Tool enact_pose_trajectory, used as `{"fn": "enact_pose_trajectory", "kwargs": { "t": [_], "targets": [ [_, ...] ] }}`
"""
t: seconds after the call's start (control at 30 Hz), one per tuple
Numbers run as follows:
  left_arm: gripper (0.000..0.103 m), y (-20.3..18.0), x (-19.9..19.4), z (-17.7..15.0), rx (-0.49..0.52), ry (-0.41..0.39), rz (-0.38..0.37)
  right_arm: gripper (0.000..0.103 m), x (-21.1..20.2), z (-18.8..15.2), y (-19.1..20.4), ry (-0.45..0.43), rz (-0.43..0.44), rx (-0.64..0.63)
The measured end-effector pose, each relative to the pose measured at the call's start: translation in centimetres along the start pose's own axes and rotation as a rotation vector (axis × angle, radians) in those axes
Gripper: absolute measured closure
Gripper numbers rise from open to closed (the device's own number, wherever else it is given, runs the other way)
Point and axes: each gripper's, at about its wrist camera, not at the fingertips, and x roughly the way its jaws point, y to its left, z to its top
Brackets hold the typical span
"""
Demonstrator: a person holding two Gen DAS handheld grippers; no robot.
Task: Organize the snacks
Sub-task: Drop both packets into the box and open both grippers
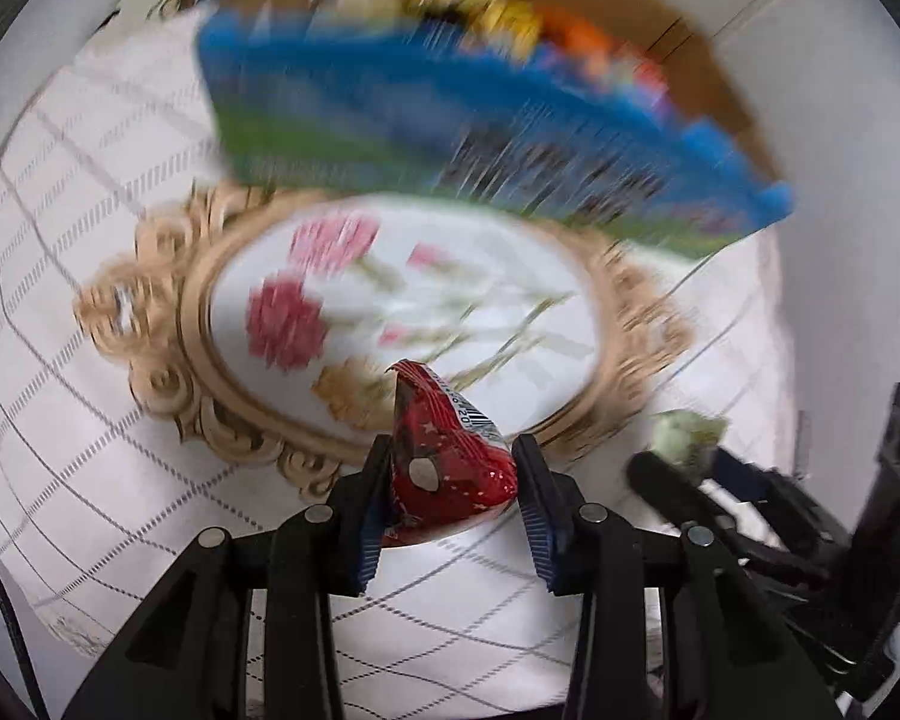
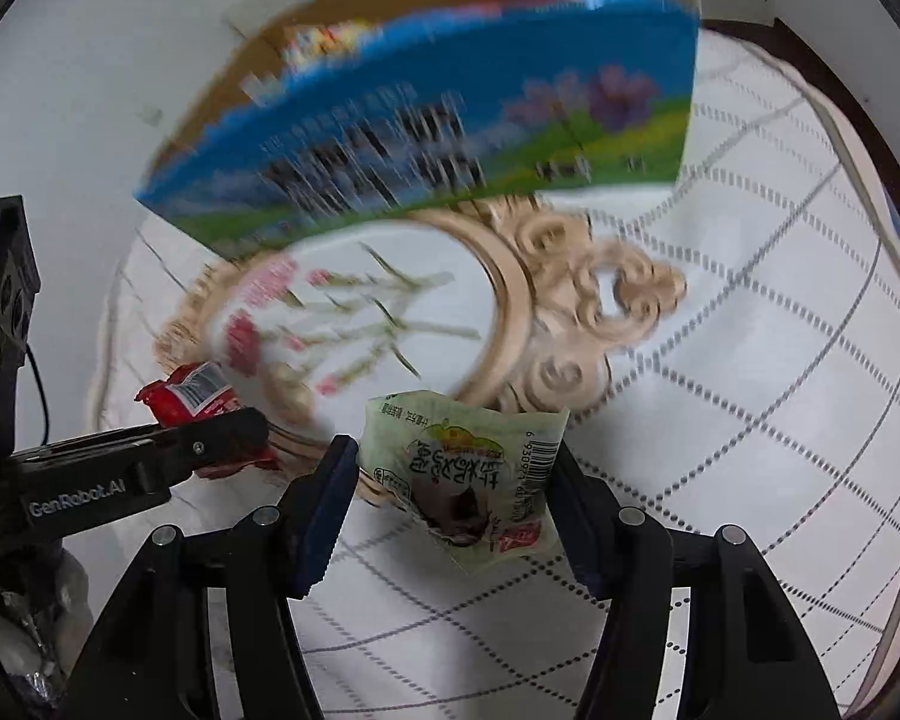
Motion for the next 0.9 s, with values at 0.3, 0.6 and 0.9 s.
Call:
{"fn": "enact_pose_trajectory", "kwargs": {
  "t": [0.3, 0.6, 0.9],
  "targets": [
    [0.066, -1.4, -8.0, 9.0, 0.068, -0.126, -0.020, 0.038, -7.9, 10.3, 2.6, -0.175, 0.020, -0.093],
    [0.066, 1.1, -2.2, 16.5, 0.064, -0.019, 0.144, 0.038, -2.5, 19.0, 1.9, -0.057, -0.094, -0.115],
    [0.029, 3.3, 3.7, 17.1, 0.033, 0.124, 0.181, 0.004, 3.8, 19.5, 0.1, 0.131, -0.166, -0.086]
  ]
}}
